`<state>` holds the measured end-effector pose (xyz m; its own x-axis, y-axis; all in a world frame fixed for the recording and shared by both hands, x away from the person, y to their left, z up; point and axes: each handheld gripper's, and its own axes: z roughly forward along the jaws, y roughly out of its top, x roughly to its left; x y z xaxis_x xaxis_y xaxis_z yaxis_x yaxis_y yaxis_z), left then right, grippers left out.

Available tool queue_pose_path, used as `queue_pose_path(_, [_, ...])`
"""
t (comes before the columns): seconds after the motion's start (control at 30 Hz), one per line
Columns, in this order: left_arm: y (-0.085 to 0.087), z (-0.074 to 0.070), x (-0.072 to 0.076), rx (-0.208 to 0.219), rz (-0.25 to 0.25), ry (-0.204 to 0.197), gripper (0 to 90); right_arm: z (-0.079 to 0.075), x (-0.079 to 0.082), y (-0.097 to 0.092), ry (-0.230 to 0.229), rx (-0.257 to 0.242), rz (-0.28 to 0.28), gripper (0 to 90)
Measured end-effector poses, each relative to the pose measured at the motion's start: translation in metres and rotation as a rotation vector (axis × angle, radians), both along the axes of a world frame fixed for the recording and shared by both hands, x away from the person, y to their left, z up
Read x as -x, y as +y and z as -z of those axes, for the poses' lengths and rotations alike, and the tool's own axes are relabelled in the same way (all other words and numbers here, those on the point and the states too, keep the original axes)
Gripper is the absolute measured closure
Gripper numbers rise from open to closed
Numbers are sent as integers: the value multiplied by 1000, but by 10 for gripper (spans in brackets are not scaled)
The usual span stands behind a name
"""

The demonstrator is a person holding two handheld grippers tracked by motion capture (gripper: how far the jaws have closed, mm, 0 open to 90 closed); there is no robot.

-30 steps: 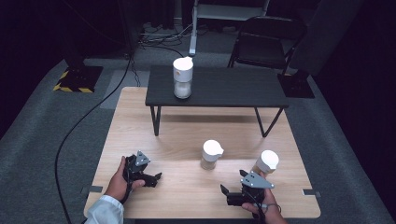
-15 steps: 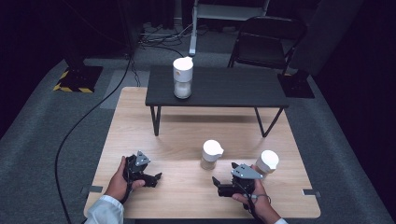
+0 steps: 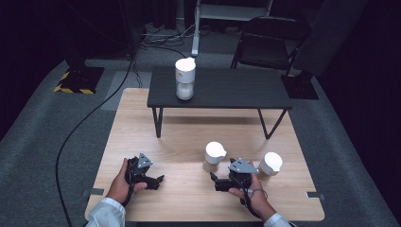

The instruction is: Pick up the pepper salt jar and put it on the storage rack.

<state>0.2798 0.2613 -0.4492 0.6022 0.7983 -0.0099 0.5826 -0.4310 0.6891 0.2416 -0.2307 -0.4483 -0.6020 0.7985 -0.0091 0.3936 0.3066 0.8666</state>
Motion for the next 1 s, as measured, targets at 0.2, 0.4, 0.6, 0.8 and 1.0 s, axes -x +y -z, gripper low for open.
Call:
queue_pose_path(0.2, [0, 0, 0, 1, 0, -1, 0, 3, -10, 6, 21, -24, -5, 35])
queue_pose_path(0.4, [0, 0, 0, 0, 0, 0, 0, 5, -18, 10, 30, -60, -1, 35])
queue_pose_path(0.6, [0, 0, 0, 1, 0, -1, 0, 8, -26, 14, 37, -101, -1, 39])
queue_pose_path(0.8, [0, 0, 0, 0, 2, -1, 0, 16, -33, 18, 37, -161, 18, 86])
queue_pose_path(1.0, [0, 0, 0, 2, 5, -2, 0, 27, -33, 21, 8, -193, 47, 236])
